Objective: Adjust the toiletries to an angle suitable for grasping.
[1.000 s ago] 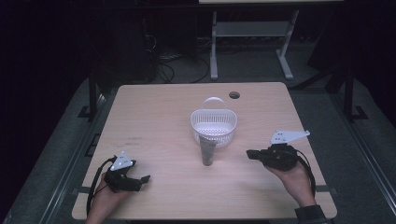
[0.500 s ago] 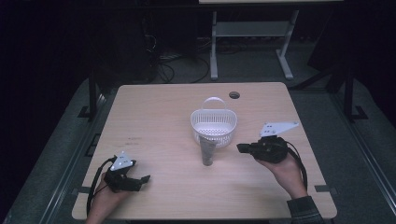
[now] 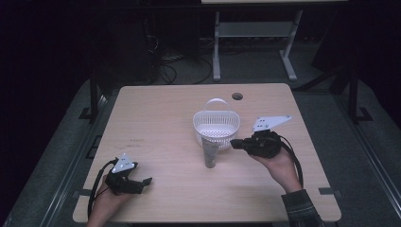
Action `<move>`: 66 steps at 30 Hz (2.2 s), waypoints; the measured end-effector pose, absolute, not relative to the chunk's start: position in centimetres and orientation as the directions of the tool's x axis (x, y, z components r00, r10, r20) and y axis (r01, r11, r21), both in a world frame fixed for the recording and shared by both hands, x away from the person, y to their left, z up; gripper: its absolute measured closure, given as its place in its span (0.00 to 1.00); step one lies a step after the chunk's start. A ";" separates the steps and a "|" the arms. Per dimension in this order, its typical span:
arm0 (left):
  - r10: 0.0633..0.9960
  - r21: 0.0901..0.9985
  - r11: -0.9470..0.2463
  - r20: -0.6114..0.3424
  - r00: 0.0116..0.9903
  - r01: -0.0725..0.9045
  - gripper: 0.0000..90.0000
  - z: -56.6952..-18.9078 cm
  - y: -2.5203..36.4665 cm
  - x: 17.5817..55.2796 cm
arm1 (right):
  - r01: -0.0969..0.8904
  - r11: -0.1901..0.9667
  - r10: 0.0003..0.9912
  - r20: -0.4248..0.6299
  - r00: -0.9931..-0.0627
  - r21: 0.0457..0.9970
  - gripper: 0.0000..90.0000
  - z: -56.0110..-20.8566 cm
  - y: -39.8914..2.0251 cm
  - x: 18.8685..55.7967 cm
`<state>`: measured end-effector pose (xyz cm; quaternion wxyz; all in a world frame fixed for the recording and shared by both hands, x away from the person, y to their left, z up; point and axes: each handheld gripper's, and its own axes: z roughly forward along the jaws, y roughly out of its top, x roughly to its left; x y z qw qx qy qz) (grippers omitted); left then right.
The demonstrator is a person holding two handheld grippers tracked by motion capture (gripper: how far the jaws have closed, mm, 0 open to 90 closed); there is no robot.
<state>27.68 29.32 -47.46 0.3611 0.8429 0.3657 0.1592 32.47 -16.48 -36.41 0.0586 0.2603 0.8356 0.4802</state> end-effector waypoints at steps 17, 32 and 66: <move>0.731 0.725 -0.472 0.004 0.682 0.502 0.14 -47.5 29.3 27.7 | 0.375 0.430 0.448 0.166 -0.878 0.821 1.00 -36.7 -14.2 33.3; 0.732 0.725 -0.472 0.004 0.682 0.502 0.14 -47.5 29.3 27.7 | 0.375 0.445 0.415 0.184 -0.891 0.813 1.00 -37.1 -13.5 32.8; 0.732 0.725 -0.470 0.002 0.681 0.503 0.14 -47.5 29.3 27.7 | 0.329 0.492 0.332 0.175 -0.927 0.806 1.00 -36.9 -10.9 31.4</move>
